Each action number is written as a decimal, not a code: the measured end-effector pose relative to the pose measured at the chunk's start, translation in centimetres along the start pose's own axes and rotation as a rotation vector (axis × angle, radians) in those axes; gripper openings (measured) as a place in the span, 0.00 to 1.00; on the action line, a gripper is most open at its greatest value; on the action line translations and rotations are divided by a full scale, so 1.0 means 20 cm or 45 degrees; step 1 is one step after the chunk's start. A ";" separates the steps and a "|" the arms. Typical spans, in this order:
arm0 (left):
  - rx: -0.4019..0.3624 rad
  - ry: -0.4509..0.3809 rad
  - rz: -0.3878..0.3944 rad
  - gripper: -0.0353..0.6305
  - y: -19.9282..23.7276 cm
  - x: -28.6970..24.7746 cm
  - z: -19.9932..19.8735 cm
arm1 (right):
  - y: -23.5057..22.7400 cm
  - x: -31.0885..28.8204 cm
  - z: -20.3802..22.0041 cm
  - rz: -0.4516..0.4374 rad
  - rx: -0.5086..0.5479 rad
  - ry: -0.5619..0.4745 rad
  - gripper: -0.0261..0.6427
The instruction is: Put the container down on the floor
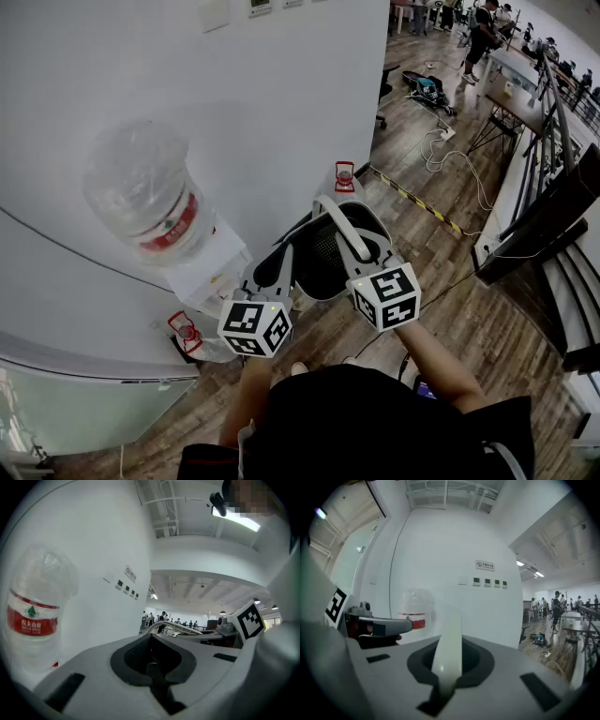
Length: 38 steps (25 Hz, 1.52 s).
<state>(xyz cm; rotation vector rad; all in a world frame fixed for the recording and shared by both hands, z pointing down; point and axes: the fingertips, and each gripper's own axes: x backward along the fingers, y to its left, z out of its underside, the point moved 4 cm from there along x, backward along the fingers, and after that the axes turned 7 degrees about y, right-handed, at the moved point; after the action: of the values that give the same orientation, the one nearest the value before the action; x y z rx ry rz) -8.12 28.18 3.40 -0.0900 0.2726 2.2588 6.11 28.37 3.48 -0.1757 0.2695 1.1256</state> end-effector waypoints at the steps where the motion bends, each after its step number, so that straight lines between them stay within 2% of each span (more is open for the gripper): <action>1: 0.002 0.001 0.001 0.08 -0.01 0.00 0.00 | 0.00 0.00 0.00 -0.004 -0.004 0.000 0.08; 13: 0.019 0.013 -0.023 0.08 -0.10 -0.06 0.03 | -0.09 0.05 0.04 -0.045 -0.026 0.011 0.08; 22: 0.052 -0.006 -0.085 0.08 -0.22 -0.11 0.09 | -0.23 0.10 0.12 -0.081 -0.001 0.043 0.08; 27: 0.100 -0.002 -0.128 0.08 -0.22 -0.09 0.15 | -0.27 0.12 0.18 -0.100 0.008 0.067 0.08; 32: 0.089 0.011 -0.122 0.08 -0.23 -0.14 0.15 | -0.30 0.08 0.19 -0.112 -0.002 0.081 0.08; 38: 0.095 0.028 -0.134 0.08 -0.13 -0.19 0.14 | -0.29 -0.05 0.18 -0.137 -0.007 0.096 0.08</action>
<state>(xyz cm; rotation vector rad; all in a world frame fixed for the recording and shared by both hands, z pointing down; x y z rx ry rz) -3.67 27.59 6.28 -0.0878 0.3554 2.1417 11.51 26.09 7.26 -0.2353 0.3201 1.0148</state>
